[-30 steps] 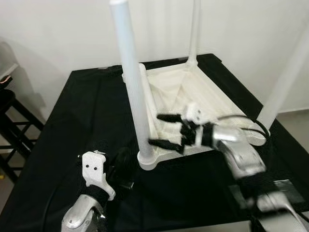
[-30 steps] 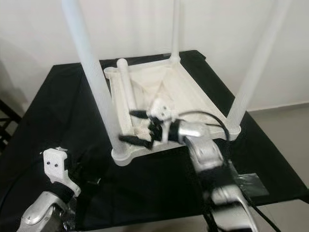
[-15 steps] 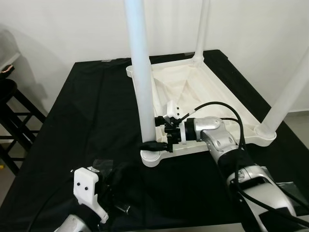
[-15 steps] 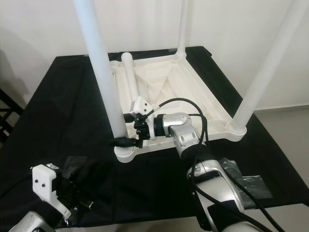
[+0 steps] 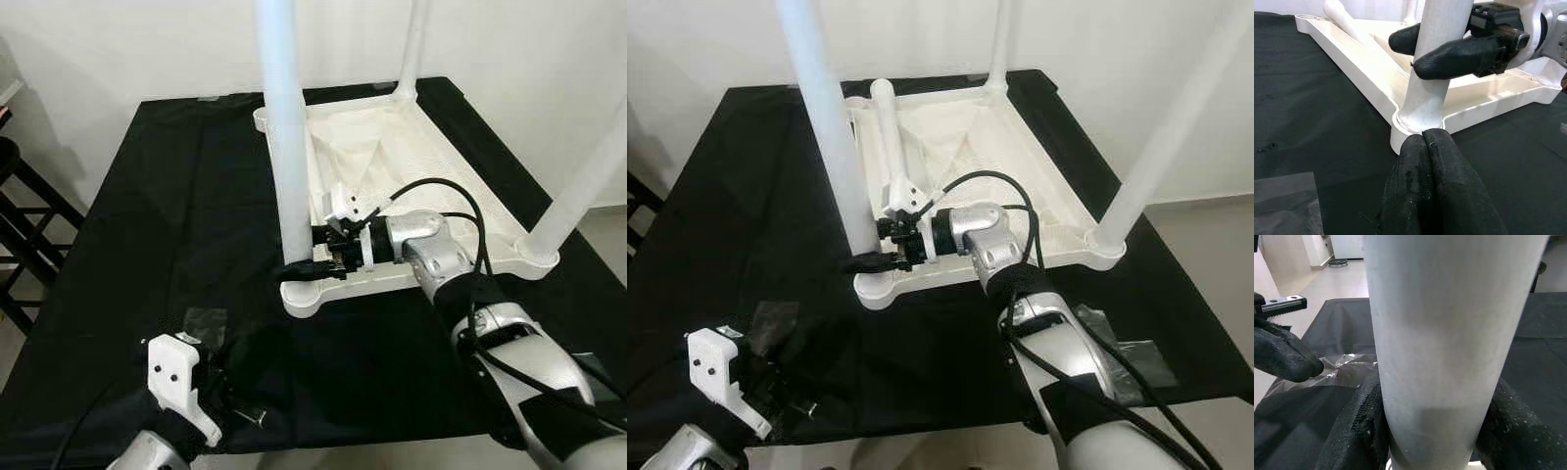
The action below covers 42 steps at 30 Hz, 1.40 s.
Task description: Building children table
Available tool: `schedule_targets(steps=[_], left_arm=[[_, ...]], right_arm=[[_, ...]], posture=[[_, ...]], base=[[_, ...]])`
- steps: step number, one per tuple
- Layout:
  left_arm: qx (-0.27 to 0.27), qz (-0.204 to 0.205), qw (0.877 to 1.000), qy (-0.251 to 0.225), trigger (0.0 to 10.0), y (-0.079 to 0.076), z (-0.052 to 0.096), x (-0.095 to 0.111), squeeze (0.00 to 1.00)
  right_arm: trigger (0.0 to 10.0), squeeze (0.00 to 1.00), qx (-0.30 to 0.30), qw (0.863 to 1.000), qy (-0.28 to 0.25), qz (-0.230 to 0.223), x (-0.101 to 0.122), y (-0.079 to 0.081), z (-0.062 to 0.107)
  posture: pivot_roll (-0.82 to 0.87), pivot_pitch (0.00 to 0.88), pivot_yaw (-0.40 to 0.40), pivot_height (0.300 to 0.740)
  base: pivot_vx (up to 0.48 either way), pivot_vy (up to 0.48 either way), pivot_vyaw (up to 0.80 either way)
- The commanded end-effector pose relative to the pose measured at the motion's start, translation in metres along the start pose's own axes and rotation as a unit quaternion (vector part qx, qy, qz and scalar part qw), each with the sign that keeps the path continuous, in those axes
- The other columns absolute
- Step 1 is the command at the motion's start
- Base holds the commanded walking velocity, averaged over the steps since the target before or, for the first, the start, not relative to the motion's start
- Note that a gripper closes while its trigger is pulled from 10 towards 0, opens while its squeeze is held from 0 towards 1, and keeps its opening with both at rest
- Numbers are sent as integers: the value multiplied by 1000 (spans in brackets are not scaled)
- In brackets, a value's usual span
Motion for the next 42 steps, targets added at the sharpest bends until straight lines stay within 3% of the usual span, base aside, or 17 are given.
schedule_targets(steps=[1,3,4,5,6,10,16,17,18,27,28,31,35,39,40,41,42], left_arm=[[9,-2,1000,18,10000,4,2,-8,0],[9,-3,1000,19,10000,5,2,-9,0],[9,-2,1000,20,10000,7,1,-10,0],[9,-2,1000,20,10000,7,1,-10,0],[-1,2,1000,24,10000,11,-2,-13,0],[-5,3,1000,25,10000,13,-4,-14,0],[-35,25,999,20,10000,12,-11,-17,0],[-34,26,999,20,10000,13,-11,-17,0],[-32,27,999,20,10000,13,-11,-18,0],[-27,28,999,17,10000,15,-14,-19,0],[-27,28,999,17,10000,15,-14,-19,0],[-28,28,999,17,10000,15,-14,-19,0],[-32,28,999,16,10000,14,-15,-19,0],[-32,27,999,16,10000,14,-16,-20,0],[-31,26,999,17,10000,13,-16,-20,0],[-31,26,999,17,10000,13,-16,-20,0],[-31,24,999,18,10000,13,-16,-20,0]], right_arm=[[0,0,-82,996,24,1,-22,-1,3],[0,0,-122,992,21,-7,-32,3,3],[0,0,-249,965,-6,-88,-56,21,0],[0,0,-249,965,-6,-88,-56,21,0],[0,0,-402,903,-23,-149,-84,60,22],[0,0,-434,888,-23,-153,-88,67,30],[0,0,-395,909,-18,-127,-75,53,24],[10000,0,-377,917,-37,-126,-67,50,18],[10000,1000,-365,921,-52,-125,-62,48,15],[10000,1000,-168,977,-117,-62,14,21,20],[10000,0,-139,984,-105,-42,17,21,21],[10000,0,-120,988,-97,-29,19,22,23],[10000,0,-3,999,-21,-36,9,19,19],[9333,0,13,999,-9,-38,8,13,8],[1686,0,16,999,-10,-39,9,11,4],[1686,0,16,999,-10,-39,9,11,4],[0,0,22,999,-1,-39,7,9,0]], posture=[[8,152,-23,740],[8,152,-23,740],[-6,162,-16,740],[-6,162,-16,740],[-52,151,32,740],[-59,148,36,740],[-41,132,41,740],[-33,128,40,740],[-33,128,40,740],[-6,113,41,740],[-3,110,40,740],[-3,110,40,740],[20,109,30,740],[21,111,29,740],[32,109,28,740],[32,109,28,740],[34,109,26,740]], base=[[0,0,0],[0,0,0],[0,0,0],[0,0,0],[0,0,0],[0,0,0],[0,0,0],[0,0,0],[0,0,0],[0,0,0],[0,0,0],[0,0,0],[0,0,0],[0,0,0],[0,0,0],[0,0,0],[0,0,0]])
Point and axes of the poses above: a point about 5 cm out from each wrist's last joint towards the gripper, its own z axis pointing back from the gripper into the wrist, its own x axis along the axis of the wrist's last joint, y = z × x, the point moved 3 cm from there along -z, pointing out of the wrist towards the gripper, and after that the axes turned 15 degrees about -z, right-handed, at the moved point
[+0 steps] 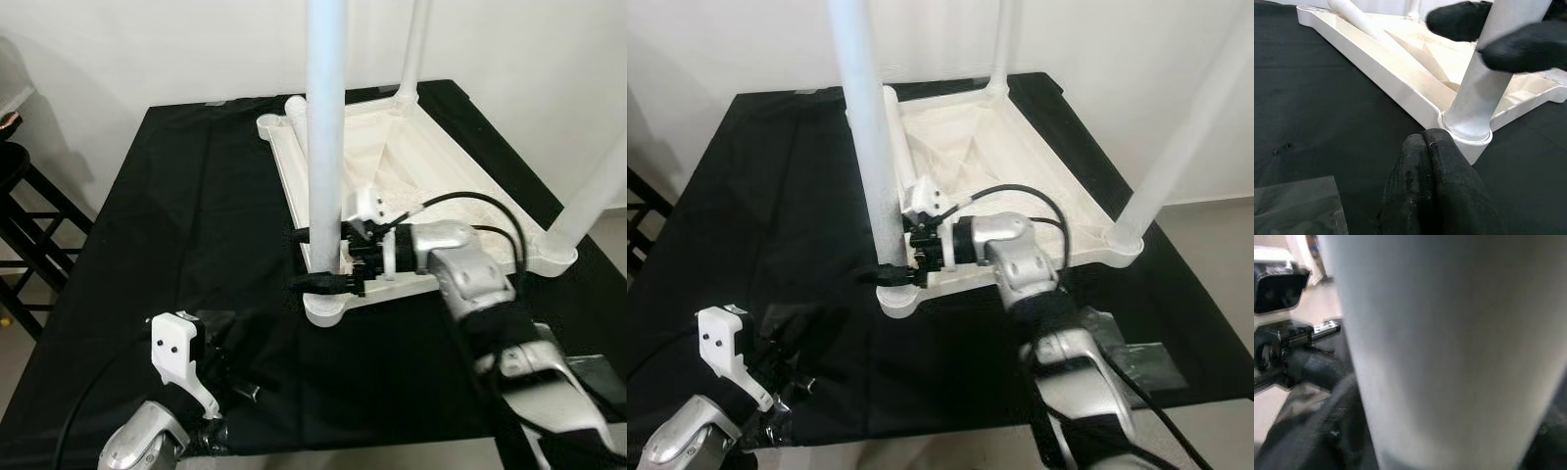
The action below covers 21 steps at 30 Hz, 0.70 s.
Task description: Building children table
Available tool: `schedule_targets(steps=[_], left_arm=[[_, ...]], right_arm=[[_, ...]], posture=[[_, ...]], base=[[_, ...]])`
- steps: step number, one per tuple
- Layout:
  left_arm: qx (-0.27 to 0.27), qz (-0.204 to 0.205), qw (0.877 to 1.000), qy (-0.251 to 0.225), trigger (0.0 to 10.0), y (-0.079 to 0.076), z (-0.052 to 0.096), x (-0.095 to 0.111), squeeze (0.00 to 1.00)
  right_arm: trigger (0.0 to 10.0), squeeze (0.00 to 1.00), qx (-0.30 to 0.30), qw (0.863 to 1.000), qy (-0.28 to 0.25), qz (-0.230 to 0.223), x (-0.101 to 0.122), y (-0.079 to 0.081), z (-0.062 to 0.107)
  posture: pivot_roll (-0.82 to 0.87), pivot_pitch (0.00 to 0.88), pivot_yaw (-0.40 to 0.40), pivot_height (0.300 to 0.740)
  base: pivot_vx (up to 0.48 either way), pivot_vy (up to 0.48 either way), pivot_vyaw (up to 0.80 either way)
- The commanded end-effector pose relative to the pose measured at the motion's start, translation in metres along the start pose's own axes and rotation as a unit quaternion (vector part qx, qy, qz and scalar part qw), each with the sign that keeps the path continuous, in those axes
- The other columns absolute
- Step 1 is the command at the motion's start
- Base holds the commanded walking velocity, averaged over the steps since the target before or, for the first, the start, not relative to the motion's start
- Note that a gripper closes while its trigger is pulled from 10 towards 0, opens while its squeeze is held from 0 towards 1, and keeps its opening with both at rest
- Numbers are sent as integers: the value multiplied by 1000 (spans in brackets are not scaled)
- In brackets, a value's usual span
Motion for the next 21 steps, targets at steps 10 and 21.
schedule_targets(steps=[10,21], left_arm=[[4,-4,1000,11,10000,-2,0,-6,0],[11,-1,1000,13,10000,-1,2,-5,0]], right_arm=[[0,0,36,999,33,11,-6,-2,-9],[0,0,-368,924,-84,-67,-50,-6,-6]], posture=[[19,110,16,740],[-35,130,17,740]], base=[[0,0,0],[0,0,0]])
Point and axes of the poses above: a point about 5 cm out from each wrist's last joint towards the gripper, its own z axis pointing back from the gripper into the wrist, its own x axis along the axis of the wrist's last joint, y = z × x, the point moved 3 cm from there along -z, pointing out of the wrist towards the gripper, and after that the axes turned 15 degrees about -z, right-handed, at the moved point
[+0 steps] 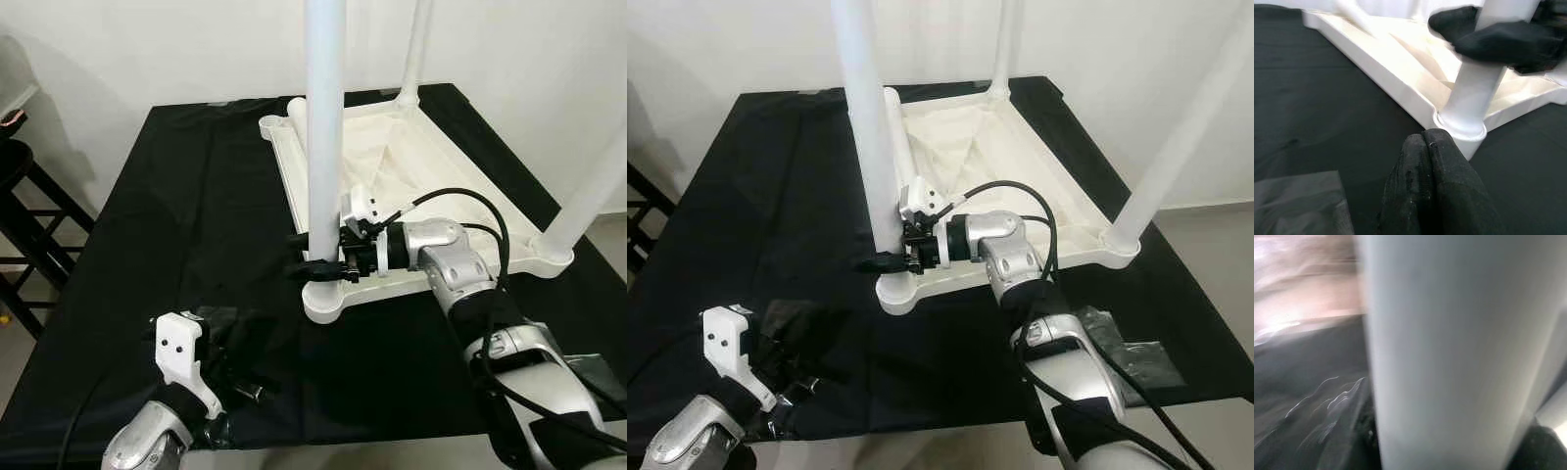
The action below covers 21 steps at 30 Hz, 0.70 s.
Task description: Building children table
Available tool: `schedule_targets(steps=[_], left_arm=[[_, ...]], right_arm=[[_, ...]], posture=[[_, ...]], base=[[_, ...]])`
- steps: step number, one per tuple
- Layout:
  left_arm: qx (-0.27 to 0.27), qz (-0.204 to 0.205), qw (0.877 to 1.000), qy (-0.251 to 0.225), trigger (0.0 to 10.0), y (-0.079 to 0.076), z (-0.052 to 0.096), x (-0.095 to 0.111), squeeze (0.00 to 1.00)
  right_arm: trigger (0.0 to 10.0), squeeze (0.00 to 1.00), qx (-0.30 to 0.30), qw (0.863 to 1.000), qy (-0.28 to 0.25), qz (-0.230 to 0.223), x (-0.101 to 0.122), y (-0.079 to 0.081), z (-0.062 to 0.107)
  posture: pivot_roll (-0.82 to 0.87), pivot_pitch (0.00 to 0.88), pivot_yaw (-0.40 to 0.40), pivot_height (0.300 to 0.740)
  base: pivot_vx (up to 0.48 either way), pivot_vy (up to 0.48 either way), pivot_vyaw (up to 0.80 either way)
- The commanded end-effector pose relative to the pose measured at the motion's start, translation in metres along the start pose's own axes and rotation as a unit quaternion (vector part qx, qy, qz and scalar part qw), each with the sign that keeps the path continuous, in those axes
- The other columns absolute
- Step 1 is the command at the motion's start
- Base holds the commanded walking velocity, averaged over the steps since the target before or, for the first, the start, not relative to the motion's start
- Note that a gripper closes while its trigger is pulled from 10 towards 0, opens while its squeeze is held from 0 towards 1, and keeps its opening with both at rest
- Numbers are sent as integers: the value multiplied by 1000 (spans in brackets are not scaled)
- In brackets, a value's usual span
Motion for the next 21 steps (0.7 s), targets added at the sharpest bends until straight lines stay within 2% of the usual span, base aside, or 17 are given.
schedule_targets(steps=[1,2,3,4,5,7,12,13,14,15,17,18,21], left_arm=[[-1,4,1000,2,10000,-1,0,-1,0],[-1,4,1000,2,10000,-1,0,-1,0],[0,9,1000,1,10000,1,-1,-1,0],[-2,12,1000,2,10000,2,-2,-2,0],[-2,12,1000,2,10000,2,-2,-2,0],[-5,16,1000,2,10000,3,-4,-3,0],[16,9,1000,1,10000,6,-5,-2,0],[25,2,1000,4,10000,8,-5,-3,0],[31,-2,1000,7,10000,9,-5,-4,0],[43,-8,999,9,10000,12,-6,-4,0],[52,-11,999,10,10000,15,-7,-3,0],[86,-23,996,11,10000,26,-8,-1,0],[98,-26,995,11,10000,30,-8,0,0]], right_arm=[[0,0,-142,989,36,2,-16,-19,9],[0,0,-142,989,36,2,-16,-19,9],[0,0,-167,985,39,8,-33,6,14],[0,0,-199,979,32,-15,-38,8,17],[0,0,-199,979,32,-15,-38,8,17],[0,0,-155,987,43,-5,-42,12,11],[0,0,-145,988,46,-16,-50,17,0],[10000,0,-135,990,41,-17,-49,18,-1],[10000,0,-129,991,37,-18,-48,18,-3],[10000,1000,-125,991,25,-33,-42,21,-3],[10000,1000,-124,991,17,-44,-38,24,-2],[10000,1000,-114,992,-9,-48,-25,24,2],[10000,1000,-109,993,-16,-47,-22,24,3]], posture=[[-35,130,17,740],[-35,130,17,740],[-39,151,39,740],[-61,111,53,740],[-61,111,53,740],[-45,109,32,740],[-38,102,33,740],[-39,93,31,740],[-39,93,31,740],[-39,90,30,740],[-39,90,30,740],[-44,87,34,740],[-45,86,35,740]], base=[[0,0,0],[0,0,0],[0,0,0],[0,0,0],[0,0,0],[0,0,0],[0,0,0],[0,0,0],[0,0,0],[0,0,0],[0,0,0],[0,0,0],[0,0,0]])
Point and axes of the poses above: a point about 5 cm out from each wrist's last joint towards the gripper, its own z axis pointing back from the gripper into the wrist, its own x axis along the axis of the wrist's last joint, y = z × x, the point moved 3 cm from there along -z, pointing out of the wrist towards the gripper, and after that the axes turned 15 degrees about -z, right-handed, at the moved point
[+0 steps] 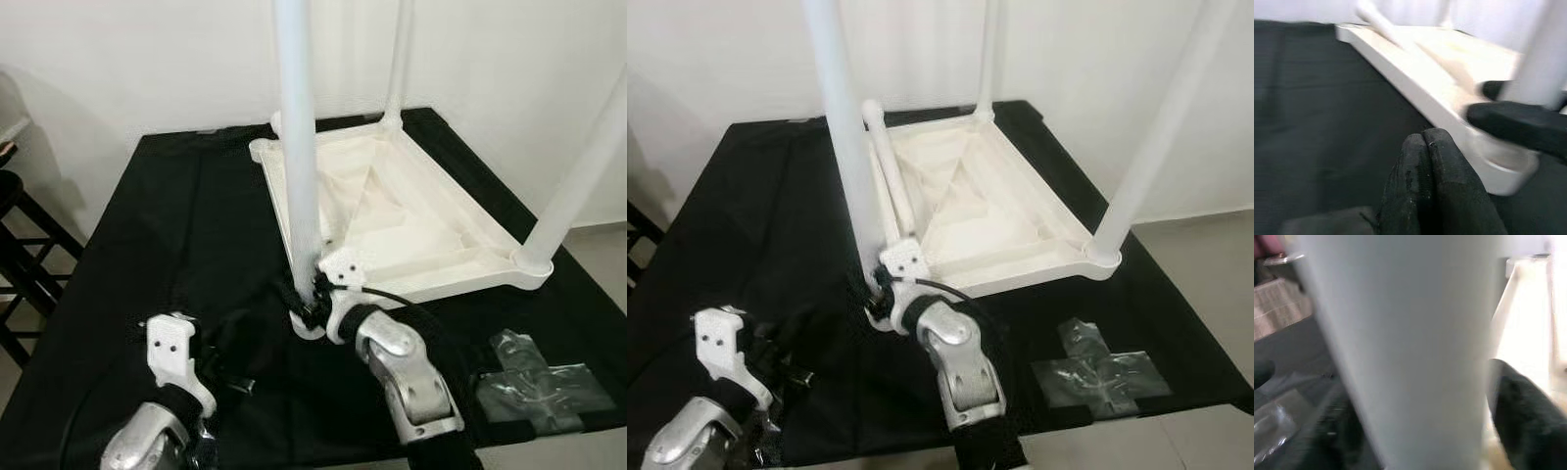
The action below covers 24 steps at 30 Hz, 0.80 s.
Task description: Building children table
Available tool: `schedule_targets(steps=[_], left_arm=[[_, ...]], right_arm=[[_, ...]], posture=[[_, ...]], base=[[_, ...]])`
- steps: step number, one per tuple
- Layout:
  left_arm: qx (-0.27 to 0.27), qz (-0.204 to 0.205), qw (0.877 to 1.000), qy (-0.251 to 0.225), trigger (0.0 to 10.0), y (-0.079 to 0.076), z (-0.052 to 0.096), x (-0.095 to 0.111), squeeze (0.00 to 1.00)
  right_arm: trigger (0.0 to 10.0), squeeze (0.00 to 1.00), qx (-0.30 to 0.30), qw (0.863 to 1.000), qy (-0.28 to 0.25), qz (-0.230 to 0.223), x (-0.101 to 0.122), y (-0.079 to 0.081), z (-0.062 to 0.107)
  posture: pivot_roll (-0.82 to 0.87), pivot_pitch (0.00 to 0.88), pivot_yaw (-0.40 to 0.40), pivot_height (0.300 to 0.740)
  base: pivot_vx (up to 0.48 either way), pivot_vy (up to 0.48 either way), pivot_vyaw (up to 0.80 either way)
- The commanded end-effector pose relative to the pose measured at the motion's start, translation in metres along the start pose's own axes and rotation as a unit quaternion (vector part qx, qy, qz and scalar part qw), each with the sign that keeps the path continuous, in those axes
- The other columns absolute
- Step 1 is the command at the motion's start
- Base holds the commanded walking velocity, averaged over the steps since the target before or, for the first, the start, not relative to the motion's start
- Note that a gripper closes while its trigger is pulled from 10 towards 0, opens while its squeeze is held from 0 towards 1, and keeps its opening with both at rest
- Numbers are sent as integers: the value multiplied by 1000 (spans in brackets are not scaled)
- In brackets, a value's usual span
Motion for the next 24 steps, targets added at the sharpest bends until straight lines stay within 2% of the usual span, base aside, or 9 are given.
schedule_targets(steps=[1,4,8,10,11,12,14,18,24], left_arm=[[30,-9,999,12,10000,9,1,-5,0],[42,-16,999,15,10000,13,1,-5,0],[101,-15,995,12,10000,29,4,-4,0],[110,-13,994,15,10000,33,5,-5,0],[113,-14,993,16,10000,34,5,-5,0],[116,-16,993,17,10000,35,6,-5,0],[118,-18,993,19,10000,36,6,-5,0],[118,-18,993,21,10000,37,6,-5,0],[116,-11,993,35,10000,37,12,-10,0]], right_arm=[[10000,1000,17,1000,-23,6,13,2,5],[10000,1000,23,999,-23,16,13,-1,13],[10000,1000,97,995,17,31,-6,5,54],[10000,1000,109,993,24,26,-9,7,65],[10000,690,113,993,25,23,-11,7,70],[10000,0,114,993,26,20,-11,8,73],[10000,0,111,993,25,12,-11,5,79],[10000,0,114,993,25,3,-11,4,82],[10000,0,141,989,20,-32,-6,0,91]], posture=[[-52,86,40,740],[-56,88,42,740],[-79,91,54,740],[-81,94,58,740],[-81,93,58,740],[-82,93,59,740],[-85,96,66,740],[-84,96,68,740],[-85,98,70,740]], base=[[0,0,0],[0,0,0],[0,0,0],[0,0,0],[0,0,0],[0,0,0],[0,0,0],[0,0,0],[0,0,0]])
Point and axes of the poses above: a point about 5 cm out from each wrist's last joint towards the gripper, its own z axis pointing back from the gripper into the wrist, its own x axis along the axis of the wrist's last joint, y = z × x, the point moved 3 cm from there along -z, pointing out of the wrist towards the gripper, and after that the axes turned 15 degrees about -z, right-handed, at the moved point
